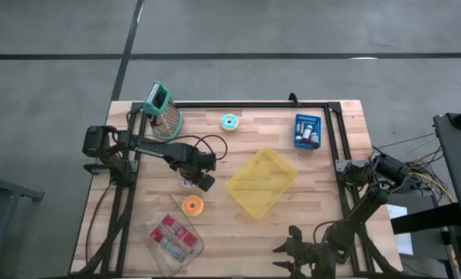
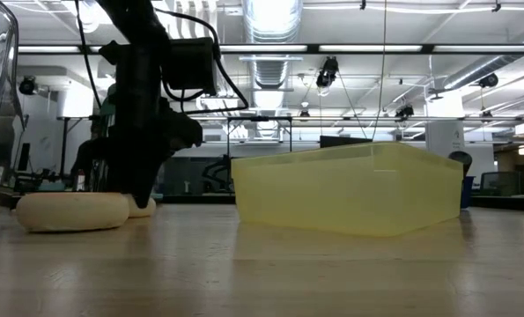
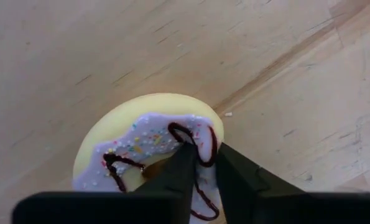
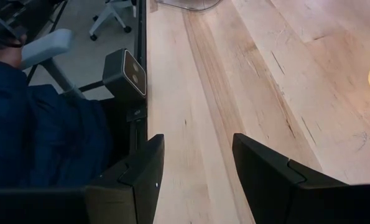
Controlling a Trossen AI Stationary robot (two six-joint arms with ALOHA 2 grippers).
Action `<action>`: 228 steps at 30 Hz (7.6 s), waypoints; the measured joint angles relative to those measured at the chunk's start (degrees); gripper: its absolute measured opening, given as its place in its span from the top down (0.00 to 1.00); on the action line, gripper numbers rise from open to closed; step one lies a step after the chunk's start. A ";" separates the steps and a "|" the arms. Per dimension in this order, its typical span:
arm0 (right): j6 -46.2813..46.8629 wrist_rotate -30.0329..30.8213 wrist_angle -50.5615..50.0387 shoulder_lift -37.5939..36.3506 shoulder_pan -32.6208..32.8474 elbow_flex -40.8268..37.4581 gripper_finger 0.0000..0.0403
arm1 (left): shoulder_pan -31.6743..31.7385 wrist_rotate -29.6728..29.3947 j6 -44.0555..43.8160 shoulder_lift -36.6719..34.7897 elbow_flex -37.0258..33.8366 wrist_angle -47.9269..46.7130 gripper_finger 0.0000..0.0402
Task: Pick & Place Food Item
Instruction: Put the purple donut into the yellow bin, then put the white donut into the yellow bin
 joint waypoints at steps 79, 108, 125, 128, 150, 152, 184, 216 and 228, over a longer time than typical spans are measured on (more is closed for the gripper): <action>-0.01 -0.01 0.00 0.00 -0.02 0.00 0.54 | -6.09 -4.93 84.73 -9.86 6.75 44.74 0.90; -0.01 -0.02 0.03 0.00 -0.02 0.00 0.54 | -6.14 -2.38 80.43 4.62 20.18 31.04 0.93; 0.00 -0.04 0.01 0.00 -0.02 0.00 0.54 | -6.45 -2.93 71.96 17.69 32.96 23.45 0.93; -0.01 -0.04 0.01 0.00 -0.02 0.00 0.54 | -6.51 -2.91 71.55 18.76 32.96 23.57 0.93; 0.00 -0.02 0.01 0.00 -0.02 0.00 0.54 | -6.49 -2.99 69.15 23.72 32.96 21.14 0.93; 0.00 -0.02 0.01 0.01 -0.01 0.00 0.54 | -6.49 -2.97 69.13 24.21 32.94 21.09 0.93; 0.00 -0.02 0.01 0.00 0.00 0.00 0.54 | -6.19 -0.48 66.16 26.14 32.92 19.85 0.77; 0.00 0.00 0.01 0.00 -0.02 0.02 0.54 | -6.60 -0.96 66.18 21.28 33.47 19.33 0.61; -0.01 0.00 0.01 0.02 -0.01 0.04 0.54 | -4.76 -11.50 61.58 7.75 33.11 12.24 0.61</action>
